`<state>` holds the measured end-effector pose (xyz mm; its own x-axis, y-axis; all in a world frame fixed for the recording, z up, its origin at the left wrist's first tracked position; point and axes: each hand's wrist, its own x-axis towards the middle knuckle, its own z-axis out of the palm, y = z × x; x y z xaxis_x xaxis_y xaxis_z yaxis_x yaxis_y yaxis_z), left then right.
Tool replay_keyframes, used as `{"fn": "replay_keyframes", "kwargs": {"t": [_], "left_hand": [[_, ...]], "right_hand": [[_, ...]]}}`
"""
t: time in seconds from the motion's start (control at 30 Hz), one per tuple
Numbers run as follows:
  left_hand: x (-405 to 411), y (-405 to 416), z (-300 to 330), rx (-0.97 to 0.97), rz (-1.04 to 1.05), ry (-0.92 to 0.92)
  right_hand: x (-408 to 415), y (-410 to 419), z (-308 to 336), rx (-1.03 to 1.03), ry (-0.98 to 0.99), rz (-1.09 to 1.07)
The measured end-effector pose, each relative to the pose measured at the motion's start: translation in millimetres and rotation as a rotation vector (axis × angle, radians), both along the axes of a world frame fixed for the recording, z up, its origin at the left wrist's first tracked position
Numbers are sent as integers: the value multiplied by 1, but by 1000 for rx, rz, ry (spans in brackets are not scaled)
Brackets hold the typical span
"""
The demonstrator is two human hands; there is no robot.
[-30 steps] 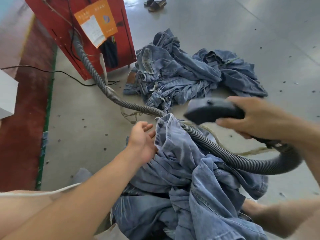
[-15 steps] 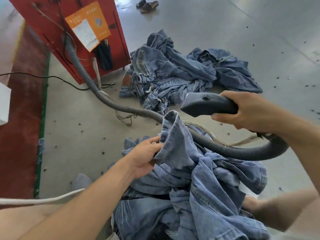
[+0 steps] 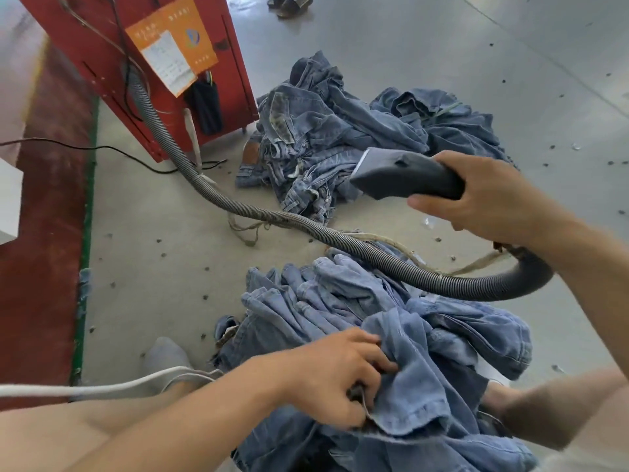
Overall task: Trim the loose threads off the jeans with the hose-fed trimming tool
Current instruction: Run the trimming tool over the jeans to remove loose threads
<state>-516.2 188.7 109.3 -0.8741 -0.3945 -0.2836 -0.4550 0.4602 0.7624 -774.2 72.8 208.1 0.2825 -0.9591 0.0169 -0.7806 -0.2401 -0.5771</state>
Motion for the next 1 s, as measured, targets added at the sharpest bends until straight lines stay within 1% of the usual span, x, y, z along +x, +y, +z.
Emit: {"fn": "replay_keyframes", "kwargs": {"t": [0.07, 0.1, 0.13, 0.17, 0.2, 0.23, 0.27, 0.33, 0.37, 0.4, 0.43, 0.47, 0.53, 0.57, 0.6, 0.63, 0.7, 0.73, 0.77, 0.8, 0.83, 0.87, 0.9, 0.93, 0.97, 1.0], "left_hand": [[-2, 3, 4, 29, -61, -24], [-4, 1, 10, 74, -37, -31], [-5, -2, 13, 89, 59, -27], [-5, -6, 16, 90, 201, -31], [-7, -7, 16, 61, 340, -47], [-10, -6, 15, -25, 412, -59], [-16, 0, 13, -115, 420, -55], [-37, 22, 8, -81, 278, -18], [-48, 39, 6, -8, 181, -12], [-60, 56, -1, 81, 87, -49], [-67, 66, -7, 208, 78, -77], [-66, 66, -10, 264, 58, -91], [-54, 43, -5, 557, 63, -54], [-45, 26, 1, 706, 99, -28], [-37, 7, 7, 789, 230, 19], [-28, -11, 9, 799, 443, 48], [-12, -40, 5, 727, 952, 117], [-2, -52, -5, 625, 1228, 92], [10, -59, -19, 501, 1466, -1], [22, -61, -34, 412, 1660, -139], [34, -59, -49, 434, 1807, -244], [38, -56, -57, 579, 1922, -266], [39, -50, -68, 683, 1931, -273], [37, -39, -73, 728, 1883, -299], [30, -29, -75, 718, 1840, -352], [22, -19, -72, 613, 1777, -428]], "right_hand": [[1, 1, -4, 23, 19, 8], [3, 1, -7, 25, 41, 16], [6, 2, -11, 27, 66, 29], [9, 3, -15, 34, 85, 44], [11, 5, -18, 45, 93, 58], [13, 6, -20, 54, 95, 70], [14, 8, -22, 57, 101, 79], [18, 8, -25, 60, 112, 93], [21, 8, -27, 64, 112, 94], [24, 8, -29, 66, 116, 94], [27, 8, -31, 67, 129, 98], [30, 8, -34, 72, 150, 105], [33, 9, -38, 89, 207, 127], [33, 10, -40, 93, 235, 139], [33, 11, -42, 95, 253, 152], [33, 11, -43, 96, 257, 161], [32, 11, -45, 91, 237, 166], [31, 11, -45, 88, 221, 159], [31, 10, -44, 87, 204, 145], [30, 10, -43, 87, 190, 130], [30, 9, -42, 87, 187, 119], [30, 9, -42, 88, 186, 115], [30, 9, -41, 91, 187, 116], [30, 10, -40, 98, 188, 114], [30, 11, -40, 109, 194, 112], [31, 11, -40, 118, 202, 112]]}}
